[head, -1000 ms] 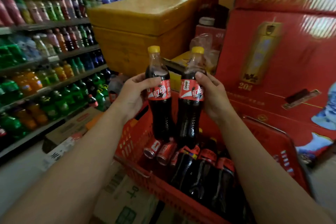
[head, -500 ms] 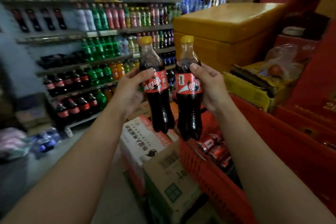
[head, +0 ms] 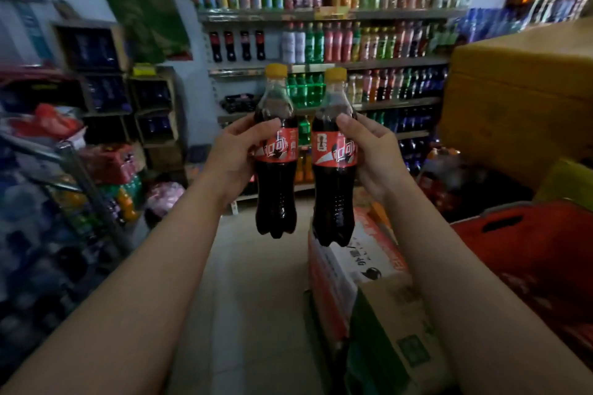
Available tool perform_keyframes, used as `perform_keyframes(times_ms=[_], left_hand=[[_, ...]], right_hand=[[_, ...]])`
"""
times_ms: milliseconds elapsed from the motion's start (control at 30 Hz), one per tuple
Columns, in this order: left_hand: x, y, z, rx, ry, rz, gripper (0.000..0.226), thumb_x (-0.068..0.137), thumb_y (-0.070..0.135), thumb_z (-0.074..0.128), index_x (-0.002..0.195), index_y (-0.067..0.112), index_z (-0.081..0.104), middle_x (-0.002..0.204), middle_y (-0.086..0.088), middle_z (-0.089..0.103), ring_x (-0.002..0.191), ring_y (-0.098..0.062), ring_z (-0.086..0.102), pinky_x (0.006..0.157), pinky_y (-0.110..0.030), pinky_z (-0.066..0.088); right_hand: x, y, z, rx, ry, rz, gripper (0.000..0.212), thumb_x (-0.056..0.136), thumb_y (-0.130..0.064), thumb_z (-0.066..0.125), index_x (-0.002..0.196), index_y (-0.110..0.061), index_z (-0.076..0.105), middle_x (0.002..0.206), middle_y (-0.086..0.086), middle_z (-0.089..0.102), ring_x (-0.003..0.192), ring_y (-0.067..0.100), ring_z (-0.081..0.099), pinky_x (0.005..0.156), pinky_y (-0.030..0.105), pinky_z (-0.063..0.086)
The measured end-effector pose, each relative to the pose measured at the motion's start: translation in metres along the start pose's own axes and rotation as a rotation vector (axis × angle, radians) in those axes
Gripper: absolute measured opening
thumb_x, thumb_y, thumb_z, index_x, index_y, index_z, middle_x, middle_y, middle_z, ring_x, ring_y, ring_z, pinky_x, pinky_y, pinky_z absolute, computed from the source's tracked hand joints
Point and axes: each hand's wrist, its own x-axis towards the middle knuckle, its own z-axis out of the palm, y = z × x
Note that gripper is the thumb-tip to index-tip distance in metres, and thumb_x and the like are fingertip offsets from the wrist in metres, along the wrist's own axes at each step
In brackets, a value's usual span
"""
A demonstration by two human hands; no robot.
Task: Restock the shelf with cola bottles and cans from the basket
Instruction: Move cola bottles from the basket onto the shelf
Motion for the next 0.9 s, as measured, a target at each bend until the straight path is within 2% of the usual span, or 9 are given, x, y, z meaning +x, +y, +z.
perform_keyframes(times_ms=[133, 267, 400, 600, 767, 900], left_hand=[[-0.025, 0.007, -0.043, -0.005, 0.087, 0.03, 0.028, 0.069, 0.017, 0.071, 0.097, 0.012, 0.07, 0.082, -0.001, 0.072, 0.074, -0.016, 0.067, 0.07, -0.032, 0.056], [-0.042, 0.005, -0.078, 0.027, 0.193, 0.042, 0.031, 0.066, 0.015, 0.074, 0.097, 0.011, 0.072, 0.086, -0.004, 0.073, 0.077, -0.017, 0.069, 0.073, -0.033, 0.055], [-0.054, 0.006, -0.103, 0.066, 0.254, 0.043, 0.028, 0.065, 0.017, 0.075, 0.093, 0.019, 0.074, 0.092, -0.002, 0.073, 0.085, -0.019, 0.069, 0.076, -0.035, 0.055], [-0.056, 0.004, -0.121, 0.083, 0.332, 0.053, 0.039, 0.06, 0.027, 0.082, 0.098, 0.021, 0.076, 0.112, -0.011, 0.067, 0.107, -0.029, 0.06, 0.096, -0.048, 0.049], [-0.04, -0.001, -0.122, 0.064, 0.341, 0.065, 0.035, 0.064, 0.025, 0.08, 0.098, 0.021, 0.076, 0.11, -0.009, 0.068, 0.106, -0.029, 0.06, 0.096, -0.048, 0.049], [-0.022, -0.008, -0.119, 0.042, 0.345, 0.073, 0.034, 0.066, 0.02, 0.077, 0.1, 0.019, 0.074, 0.102, -0.004, 0.072, 0.098, -0.023, 0.065, 0.083, -0.04, 0.053]], right_hand=[[0.003, 0.029, 0.038, 0.037, -0.062, 0.056, 0.01, 0.086, -0.012, 0.065, 0.095, -0.011, 0.07, 0.081, 0.0, 0.074, 0.072, 0.013, 0.069, 0.067, 0.028, 0.056], [0.003, 0.05, 0.064, 0.08, -0.126, 0.103, 0.011, 0.088, -0.01, 0.063, 0.096, -0.01, 0.069, 0.085, 0.002, 0.074, 0.076, 0.016, 0.07, 0.07, 0.03, 0.057], [0.006, 0.065, 0.077, 0.046, -0.139, 0.153, 0.017, 0.088, -0.011, 0.064, 0.104, -0.009, 0.068, 0.088, 0.002, 0.074, 0.077, 0.015, 0.071, 0.067, 0.028, 0.057], [0.016, 0.075, 0.077, 0.016, -0.171, 0.18, 0.022, 0.086, -0.014, 0.064, 0.108, -0.009, 0.067, 0.089, 0.001, 0.074, 0.08, 0.016, 0.071, 0.068, 0.028, 0.057], [0.031, 0.077, 0.071, 0.015, -0.204, 0.176, 0.029, 0.076, -0.02, 0.068, 0.104, -0.012, 0.068, 0.088, 0.0, 0.075, 0.079, 0.015, 0.072, 0.067, 0.028, 0.057], [0.048, 0.082, 0.061, 0.022, -0.211, 0.195, 0.028, 0.078, -0.019, 0.068, 0.105, -0.011, 0.068, 0.088, -0.001, 0.075, 0.079, 0.015, 0.072, 0.067, 0.028, 0.057]])
